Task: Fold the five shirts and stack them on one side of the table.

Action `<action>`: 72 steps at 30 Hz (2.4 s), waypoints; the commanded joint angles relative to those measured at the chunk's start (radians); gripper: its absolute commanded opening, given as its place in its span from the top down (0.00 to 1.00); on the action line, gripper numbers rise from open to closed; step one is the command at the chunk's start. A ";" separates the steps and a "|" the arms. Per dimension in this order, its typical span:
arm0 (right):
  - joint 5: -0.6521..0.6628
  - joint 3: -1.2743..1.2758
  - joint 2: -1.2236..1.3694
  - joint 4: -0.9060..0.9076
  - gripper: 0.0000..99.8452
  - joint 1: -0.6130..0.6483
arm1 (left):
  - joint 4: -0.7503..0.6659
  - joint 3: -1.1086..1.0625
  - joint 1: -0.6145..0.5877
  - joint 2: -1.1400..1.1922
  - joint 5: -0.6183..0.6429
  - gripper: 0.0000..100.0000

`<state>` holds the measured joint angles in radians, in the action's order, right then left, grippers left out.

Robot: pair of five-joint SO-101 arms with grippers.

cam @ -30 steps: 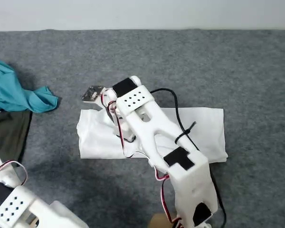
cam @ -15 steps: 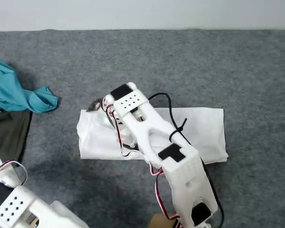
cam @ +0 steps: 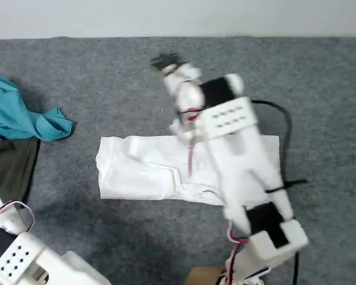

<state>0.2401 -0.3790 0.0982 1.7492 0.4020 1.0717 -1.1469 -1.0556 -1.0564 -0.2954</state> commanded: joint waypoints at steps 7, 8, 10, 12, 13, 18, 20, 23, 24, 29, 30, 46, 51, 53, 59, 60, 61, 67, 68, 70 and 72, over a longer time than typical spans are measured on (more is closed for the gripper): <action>-0.077 0.333 -0.120 -0.010 0.99 -0.271 | 0.006 0.007 -0.006 -0.020 -0.009 1.00; -0.078 0.371 -0.122 -0.038 0.99 -0.295 | 0.006 0.005 -0.006 -0.020 -0.009 1.00; -0.080 0.434 -0.128 -0.108 0.99 -0.344 | 0.006 0.005 -0.006 -0.020 -0.009 1.00; -0.112 0.473 -0.125 -0.166 0.99 -0.390 | 0.008 0.005 -0.006 -0.020 -0.009 1.00; -0.132 0.486 -0.122 -0.186 0.99 -0.410 | 0.008 0.005 -0.006 -0.020 -0.009 1.00; -0.147 0.506 -0.120 -0.234 0.93 -0.473 | 0.008 0.005 0.000 -0.020 -0.009 1.00; -0.149 0.508 -0.119 -0.232 0.87 -0.484 | 0.008 0.005 0.000 -0.018 -0.009 1.00; -0.149 0.509 -0.119 -0.246 0.81 -0.495 | 0.008 0.005 0.002 -0.018 -0.009 1.00; -0.149 0.509 -0.119 -0.257 0.81 -0.498 | 0.008 0.005 0.002 -0.018 -0.009 1.00; -0.149 0.509 -0.117 -0.300 0.81 -0.524 | 0.008 0.005 0.002 -0.018 -0.009 1.00; -0.149 0.509 -0.116 -0.311 0.81 -0.532 | 0.008 0.005 0.002 -0.018 -0.009 1.00; -0.178 0.503 0.107 -0.440 0.75 -0.578 | 0.069 0.008 0.138 -0.018 -0.009 1.00; -0.180 0.503 0.194 -0.489 0.75 -0.565 | 0.066 0.010 0.141 -0.018 -0.009 1.00; -0.196 0.502 0.234 -0.503 0.75 -0.565 | 0.066 0.010 0.141 -0.018 -0.009 1.00; -0.213 0.502 0.309 -0.507 0.78 -0.536 | 0.066 0.010 0.141 -0.018 -0.009 1.00; -0.212 0.502 0.314 -0.507 0.81 -0.526 | 0.066 0.010 0.141 -0.018 -0.009 1.00; -0.209 0.502 0.317 -0.507 0.85 -0.515 | 0.066 0.010 0.141 -0.018 -0.009 1.00; -0.207 0.505 0.282 -0.498 0.99 -0.487 | 0.066 0.010 0.141 -0.018 -0.009 1.00; -0.206 0.505 0.269 -0.498 0.99 -0.486 | 0.066 0.010 0.141 -0.018 -0.009 1.00; -0.204 0.505 0.239 -0.496 0.99 -0.486 | 0.069 0.012 0.141 -0.018 -0.009 1.00; -0.195 0.506 0.203 -0.495 0.99 -0.486 | 0.069 0.012 0.141 -0.018 -0.009 1.00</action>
<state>0.0391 0.1335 0.3836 1.2490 -0.1274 1.1362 -1.1469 -0.9191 -1.0564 -0.2954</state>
